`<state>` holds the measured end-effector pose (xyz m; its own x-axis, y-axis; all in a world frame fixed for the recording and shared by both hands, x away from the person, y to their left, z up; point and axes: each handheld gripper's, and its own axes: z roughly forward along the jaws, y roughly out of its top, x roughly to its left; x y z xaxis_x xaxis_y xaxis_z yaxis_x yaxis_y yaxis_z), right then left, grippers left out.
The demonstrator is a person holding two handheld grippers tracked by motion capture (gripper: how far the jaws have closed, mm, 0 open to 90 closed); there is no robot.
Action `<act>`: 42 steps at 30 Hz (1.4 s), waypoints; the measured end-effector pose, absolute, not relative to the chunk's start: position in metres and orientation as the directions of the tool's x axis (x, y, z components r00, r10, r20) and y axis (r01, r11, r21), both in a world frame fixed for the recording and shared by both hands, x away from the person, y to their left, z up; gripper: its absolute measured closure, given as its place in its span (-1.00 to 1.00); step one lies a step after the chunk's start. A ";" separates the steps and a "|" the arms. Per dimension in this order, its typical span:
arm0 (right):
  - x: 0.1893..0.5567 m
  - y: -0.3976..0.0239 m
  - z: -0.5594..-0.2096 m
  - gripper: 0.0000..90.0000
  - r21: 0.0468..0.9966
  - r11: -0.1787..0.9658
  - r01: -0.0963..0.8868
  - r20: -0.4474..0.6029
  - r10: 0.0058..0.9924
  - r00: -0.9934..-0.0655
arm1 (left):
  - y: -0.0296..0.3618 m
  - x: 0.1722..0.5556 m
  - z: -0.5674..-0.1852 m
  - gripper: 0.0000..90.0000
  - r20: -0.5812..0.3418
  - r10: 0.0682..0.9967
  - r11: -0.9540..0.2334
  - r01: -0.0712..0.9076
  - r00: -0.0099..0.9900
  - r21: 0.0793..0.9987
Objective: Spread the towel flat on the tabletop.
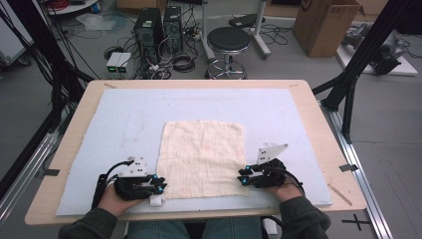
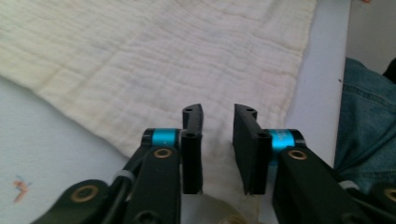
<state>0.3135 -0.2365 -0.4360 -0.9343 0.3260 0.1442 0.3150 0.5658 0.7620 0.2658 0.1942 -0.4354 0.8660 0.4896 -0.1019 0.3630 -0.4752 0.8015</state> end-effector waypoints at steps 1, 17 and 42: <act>0.314 -0.237 -0.435 0.49 0.768 0.557 0.315 0.144 0.330 -0.933 | 0.195 0.266 -0.435 0.57 -0.096 0.494 -0.476 0.360 0.864 0.803; 0.324 -0.244 -0.432 0.07 0.805 0.460 0.374 0.175 0.419 -0.891 | 0.200 0.279 -0.431 0.28 -0.107 0.556 -0.395 0.375 0.825 0.839; 0.331 -0.247 -0.431 -0.34 0.821 0.411 0.396 0.166 0.492 -0.855 | 0.204 0.287 -0.428 -0.10 -0.110 0.622 -0.352 0.402 0.776 0.845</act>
